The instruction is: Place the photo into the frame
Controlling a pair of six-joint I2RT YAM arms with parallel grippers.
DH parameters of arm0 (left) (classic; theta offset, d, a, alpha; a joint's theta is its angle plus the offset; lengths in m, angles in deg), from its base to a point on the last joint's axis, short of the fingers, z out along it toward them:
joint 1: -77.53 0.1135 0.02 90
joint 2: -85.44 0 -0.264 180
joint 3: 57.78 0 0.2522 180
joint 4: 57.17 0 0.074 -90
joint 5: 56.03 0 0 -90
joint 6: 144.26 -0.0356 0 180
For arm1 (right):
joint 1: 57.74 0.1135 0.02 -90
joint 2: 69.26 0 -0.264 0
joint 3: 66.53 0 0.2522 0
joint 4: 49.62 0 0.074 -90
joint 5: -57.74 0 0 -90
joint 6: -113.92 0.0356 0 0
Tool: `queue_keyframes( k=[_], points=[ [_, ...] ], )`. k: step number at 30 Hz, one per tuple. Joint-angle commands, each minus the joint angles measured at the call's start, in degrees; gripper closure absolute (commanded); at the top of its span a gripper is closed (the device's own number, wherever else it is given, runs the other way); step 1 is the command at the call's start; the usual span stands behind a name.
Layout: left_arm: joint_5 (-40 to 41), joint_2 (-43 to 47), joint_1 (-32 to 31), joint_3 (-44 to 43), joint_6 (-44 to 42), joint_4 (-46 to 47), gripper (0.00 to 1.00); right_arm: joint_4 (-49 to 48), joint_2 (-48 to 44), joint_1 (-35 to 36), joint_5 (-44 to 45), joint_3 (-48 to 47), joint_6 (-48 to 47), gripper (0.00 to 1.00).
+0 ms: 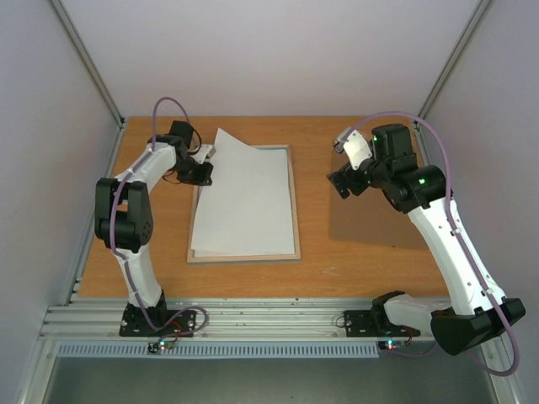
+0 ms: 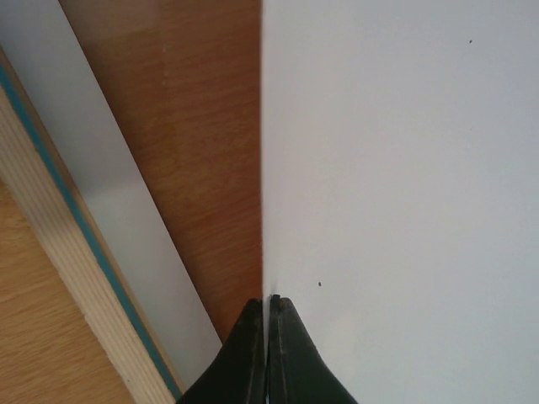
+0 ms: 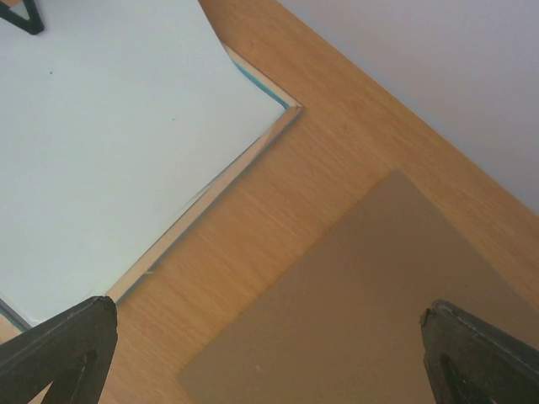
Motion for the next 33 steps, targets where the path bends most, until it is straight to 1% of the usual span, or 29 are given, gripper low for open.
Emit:
queue_keyframes(
  k=[1, 9, 15, 16, 17, 20, 22, 25, 29, 30, 31, 33],
  points=[
    [0.81, -1.35, 0.22, -2.44, -2.68, -0.43, 1.0, -1.04, 0.11, -0.2, -1.08, -0.09, 0.98, 0.01],
    [-2.12, -0.36, 0.26, 1.73, 0.53, 1.57, 0.99, -1.02, 0.16, -0.18, -1.35, -0.18, 0.99, 0.02],
    [-4.11, -0.57, 0.26, 2.69, 4.68, 1.95, 1.0, -0.89, 0.35, -0.19, -1.8, -0.44, 1.25, 0.02],
    [-3.6, -0.53, 0.26, 2.78, 4.88, 2.08, 0.97, -0.85, 0.38, -0.2, -1.8, -0.45, 1.25, 0.02],
    [-2.88, -0.47, 0.26, 2.92, 4.99, 2.34, 0.91, -0.85, 0.41, -0.2, -1.8, -0.45, 1.25, 0.02],
    [-0.19, 0.71, 0.26, 3.42, 4.61, 2.91, 0.63, -0.7, 0.4, -0.16, -1.72, -0.4, 1.17, 0.02],
    [1.57, 2.24, 0.26, 4.1, 4.4, 3.44, 0.5, -0.75, 0.41, -0.2, -1.92, -0.35, 1.36, 0.01],
    [5.35, 5.76, 0.26, 5.26, 3.89, 4.15, 0.4, -0.7, 0.78, -0.19, -2.64, -0.44, 1.91, 0.02],
    [12.24, 10.61, 0.26, 7.17, 2.25, 5.26, 0.16, -0.22, 1.84, -0.2, -3.79, -0.79, 2.86, 0.02],
    [14.13, 11.64, 0.26, 7.84, 1.85, 5.83, 0.08, -0.03, 2.05, -0.21, -4.13, -0.84, 2.98, 0.02],
    [15.54, 12.53, 0.26, 8.49, 1.51, 6.21, 0.02, 0.15, 2.35, -0.27, -4.43, -0.94, 3.12, 0.01],
    [16.51, 14.03, 0.26, 9.29, 0.41, 6.62, 0.01, 0.61, 3.01, -0.4, -5.13, -1.1, 3.63, 0.02]
  ],
)
